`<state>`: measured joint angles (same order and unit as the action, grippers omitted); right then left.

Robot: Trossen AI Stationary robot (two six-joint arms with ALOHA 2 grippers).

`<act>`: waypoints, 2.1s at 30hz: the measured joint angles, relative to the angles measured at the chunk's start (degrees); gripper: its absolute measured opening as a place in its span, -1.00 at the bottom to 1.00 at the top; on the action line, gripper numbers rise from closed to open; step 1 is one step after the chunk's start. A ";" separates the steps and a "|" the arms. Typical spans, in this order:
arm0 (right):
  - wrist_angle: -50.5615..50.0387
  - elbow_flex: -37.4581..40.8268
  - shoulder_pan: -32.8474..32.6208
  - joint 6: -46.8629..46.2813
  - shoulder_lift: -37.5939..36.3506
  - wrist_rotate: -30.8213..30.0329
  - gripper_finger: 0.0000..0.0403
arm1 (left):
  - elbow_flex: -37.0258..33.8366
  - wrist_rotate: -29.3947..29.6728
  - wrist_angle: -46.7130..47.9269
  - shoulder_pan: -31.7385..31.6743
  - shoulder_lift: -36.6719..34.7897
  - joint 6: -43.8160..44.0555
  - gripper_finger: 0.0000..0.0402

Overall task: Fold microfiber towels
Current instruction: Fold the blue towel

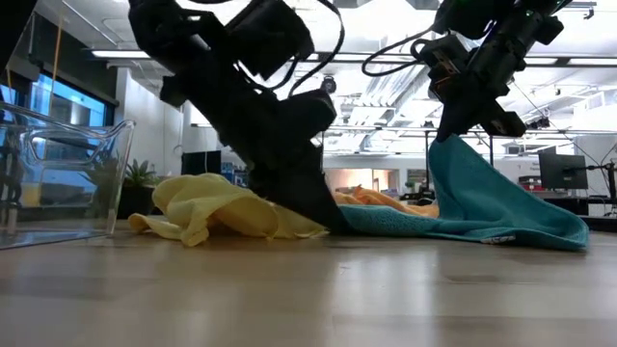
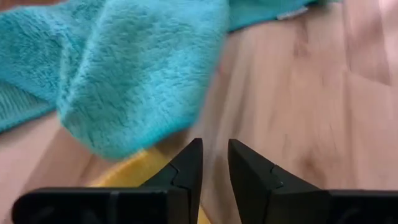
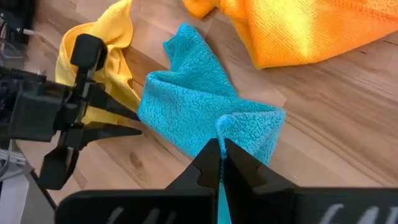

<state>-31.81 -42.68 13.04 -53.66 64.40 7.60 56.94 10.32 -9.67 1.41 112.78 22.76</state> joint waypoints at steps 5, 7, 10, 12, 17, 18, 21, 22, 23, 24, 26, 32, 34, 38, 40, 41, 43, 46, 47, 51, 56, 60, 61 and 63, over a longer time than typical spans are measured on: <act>0.30 0.00 0.00 0.10 0.00 0.02 -1.00 | -0.06 2.04 -1.60 -0.58 1.15 -5.00 -0.68; 0.49 -0.01 0.00 0.01 0.00 0.02 -1.00 | -0.16 2.39 -2.61 -0.70 1.17 -7.96 -0.70; 0.75 0.00 0.00 -0.09 0.00 0.02 -1.00 | -0.05 4.86 -4.73 -0.70 1.39 -11.56 -0.76; 0.80 0.00 0.00 -0.24 0.00 0.02 -1.00 | -0.08 5.93 -5.64 -0.70 1.47 -13.06 -0.82; 1.25 0.00 0.00 -0.25 0.00 0.02 -1.00 | 1.22 6.96 -6.02 -0.70 1.48 -15.41 -0.98; 1.25 0.00 0.00 -0.25 0.00 0.02 -1.00 | 1.83 7.04 -6.05 -0.70 1.48 -16.06 -0.98; 1.33 -0.02 0.00 -0.25 0.00 0.02 -1.00 | 3.96 7.05 -6.08 -0.71 1.48 -19.18 -0.97; 1.33 0.00 0.00 -0.25 0.00 0.02 -1.00 | 4.82 7.05 -6.06 -0.84 1.48 -20.08 -0.98; 1.37 0.00 0.00 -0.26 0.00 0.02 -1.00 | 5.72 7.05 -6.09 -1.03 1.48 -20.80 -0.99; 1.36 0.00 0.00 -0.25 0.00 0.02 -1.00 | 6.64 7.05 -6.18 -1.20 1.48 -21.20 -0.99; 1.29 0.00 0.00 -0.27 0.00 0.02 -1.00 | 8.23 7.03 -6.19 -1.85 1.48 -21.44 -0.99; -1.22 -0.02 -1.13 0.01 0.00 0.00 -1.00 | 12.11 4.90 -0.05 -5.65 1.48 -13.66 -0.99; -3.49 -0.02 -2.34 -0.01 0.00 0.01 -1.00 | 13.01 2.60 3.72 -7.59 1.48 -9.76 -1.00; -7.85 -0.02 -5.10 -0.13 0.00 -1.06 -1.00 | 13.50 -3.36 7.11 -12.54 1.48 -2.83 -1.00; -8.69 -0.02 -6.20 -0.46 0.00 -1.52 -1.00 | 13.50 -6.56 6.93 -15.16 1.48 -0.10 -1.00; -8.69 -0.02 -6.73 -0.79 0.00 -1.75 -1.00 | 13.50 -8.07 6.34 -16.45 1.48 0.88 -1.00; -8.64 -0.02 -7.49 -2.00 0.00 -2.86 -1.00 | 13.50 -10.67 5.60 -18.65 1.48 2.24 -1.00; -8.22 -0.02 -8.37 -3.27 0.00 -4.18 -1.00 | 13.50 -13.66 5.77 -21.22 1.48 3.07 -1.00; -8.11 -0.02 -8.62 -3.38 0.00 -4.38 -1.00 | 13.50 -15.01 6.05 -21.83 1.48 2.83 -1.00; -7.78 -0.02 -8.98 -4.38 0.00 -4.96 -1.00 | 13.50 -18.65 6.44 -22.91 1.46 -0.08 -0.99; -7.74 -0.02 -8.98 -4.59 0.00 -5.05 -1.00 | 13.50 -18.60 7.19 -22.89 1.45 -6.14 -0.79; -7.29 -0.02 -8.98 -5.04 0.00 -5.05 -1.00 | 13.48 -17.48 7.06 -23.12 1.39 -9.54 -0.50; -7.14 -0.02 -8.98 -5.02 0.00 -5.05 -1.00 | 13.42 -17.32 7.13 -23.44 0.99 -10.05 -0.43; -6.78 -0.02 -8.98 -5.02 0.00 -5.05 -1.00 | 13.48 -16.66 6.07 -23.92 0.48 -11.62 -0.28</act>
<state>-38.59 -42.70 4.05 -58.67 64.40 2.55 70.42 -6.35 -3.60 -22.51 113.26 11.13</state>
